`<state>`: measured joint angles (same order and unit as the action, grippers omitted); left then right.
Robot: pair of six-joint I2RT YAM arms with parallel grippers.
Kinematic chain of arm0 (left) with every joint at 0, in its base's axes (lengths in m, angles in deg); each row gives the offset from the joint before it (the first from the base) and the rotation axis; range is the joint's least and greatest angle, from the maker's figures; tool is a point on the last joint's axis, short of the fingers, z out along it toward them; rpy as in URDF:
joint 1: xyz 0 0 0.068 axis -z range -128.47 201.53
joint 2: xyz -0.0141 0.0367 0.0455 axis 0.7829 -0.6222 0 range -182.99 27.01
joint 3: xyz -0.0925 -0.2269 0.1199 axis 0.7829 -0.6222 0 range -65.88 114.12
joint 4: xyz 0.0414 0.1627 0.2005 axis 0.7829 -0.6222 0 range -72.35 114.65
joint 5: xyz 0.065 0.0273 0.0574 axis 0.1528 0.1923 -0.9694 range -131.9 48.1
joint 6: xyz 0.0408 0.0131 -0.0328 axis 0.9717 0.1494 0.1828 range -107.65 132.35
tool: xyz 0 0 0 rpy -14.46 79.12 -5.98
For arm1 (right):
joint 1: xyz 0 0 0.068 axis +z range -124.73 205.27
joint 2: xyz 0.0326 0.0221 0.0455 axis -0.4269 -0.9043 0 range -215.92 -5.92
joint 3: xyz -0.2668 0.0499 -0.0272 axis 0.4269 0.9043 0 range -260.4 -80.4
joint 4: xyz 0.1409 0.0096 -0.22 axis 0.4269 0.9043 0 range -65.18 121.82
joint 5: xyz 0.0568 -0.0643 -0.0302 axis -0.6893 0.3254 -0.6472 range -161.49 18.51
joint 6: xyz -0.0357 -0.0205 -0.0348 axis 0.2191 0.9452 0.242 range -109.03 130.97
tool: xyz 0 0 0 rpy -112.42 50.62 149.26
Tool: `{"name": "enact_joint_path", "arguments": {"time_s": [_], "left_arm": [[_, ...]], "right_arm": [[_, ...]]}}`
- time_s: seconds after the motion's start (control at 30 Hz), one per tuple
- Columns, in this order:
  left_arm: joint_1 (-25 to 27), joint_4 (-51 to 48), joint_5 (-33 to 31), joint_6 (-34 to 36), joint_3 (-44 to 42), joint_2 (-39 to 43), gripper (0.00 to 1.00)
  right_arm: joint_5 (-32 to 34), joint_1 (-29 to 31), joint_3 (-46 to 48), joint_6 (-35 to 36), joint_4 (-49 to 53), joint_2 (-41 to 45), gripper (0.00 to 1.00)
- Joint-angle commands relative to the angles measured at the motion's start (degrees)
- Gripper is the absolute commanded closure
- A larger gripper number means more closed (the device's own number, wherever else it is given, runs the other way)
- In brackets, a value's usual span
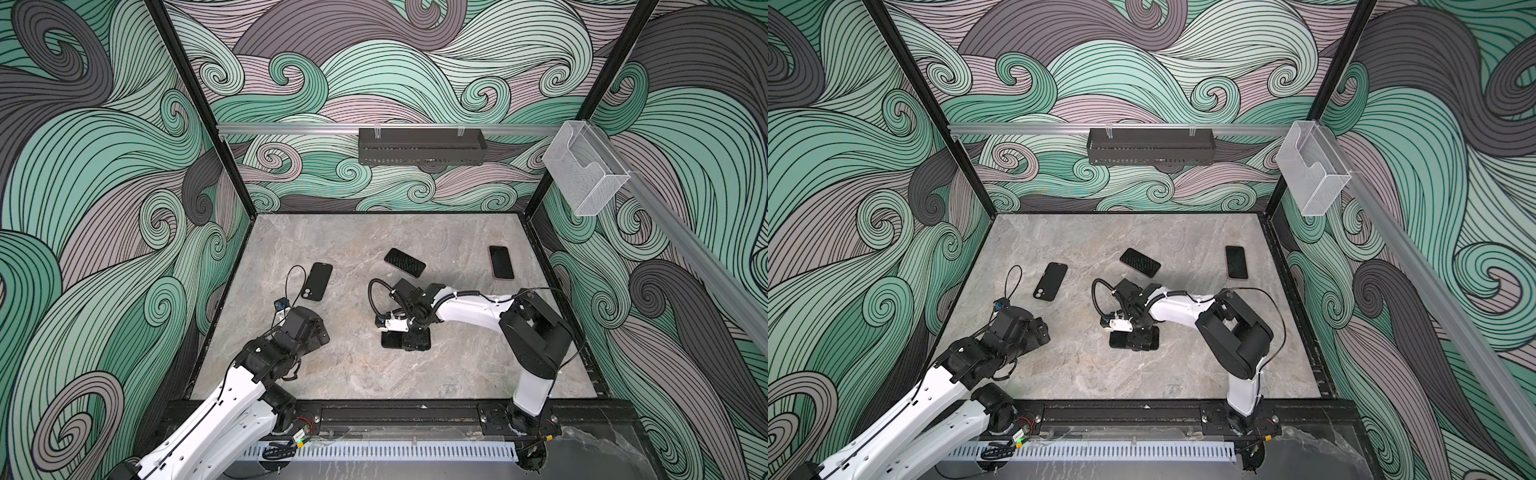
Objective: Put the phone into the phone case
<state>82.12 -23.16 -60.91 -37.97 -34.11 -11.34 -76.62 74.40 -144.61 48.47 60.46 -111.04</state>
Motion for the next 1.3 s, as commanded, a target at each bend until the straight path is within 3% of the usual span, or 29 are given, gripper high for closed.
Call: {"name": "enact_joint_path", "arguments": {"time_s": [0.0, 0.1, 0.37, 0.8, 1.27], "left_arm": [[-0.44, 0.13, -0.22, 1.58, 0.00, 0.30, 0.02], [-0.62, 0.94, 0.23, 2.44, 0.31, -0.20, 0.01], [-1.13, 4.29, 2.84, 6.72, 2.42, -3.11, 0.01], [-2.02, 5.02, 5.67, 13.89, 9.42, -11.81, 0.01], [-2.51, 5.27, 8.03, 16.75, 11.89, -14.89, 0.01]], "right_arm": [[3.13, 0.01, 1.51, -1.25, -1.82, -0.45, 0.32], [2.90, -0.38, 1.67, -4.30, -2.77, 1.29, 0.46], [-0.73, -5.91, 2.07, -15.48, -5.83, 8.40, 0.60], [0.87, -21.08, -4.68, -30.80, -3.18, 9.50, 0.69], [11.07, -33.07, -18.92, -39.20, 1.02, -2.79, 0.73]]}}
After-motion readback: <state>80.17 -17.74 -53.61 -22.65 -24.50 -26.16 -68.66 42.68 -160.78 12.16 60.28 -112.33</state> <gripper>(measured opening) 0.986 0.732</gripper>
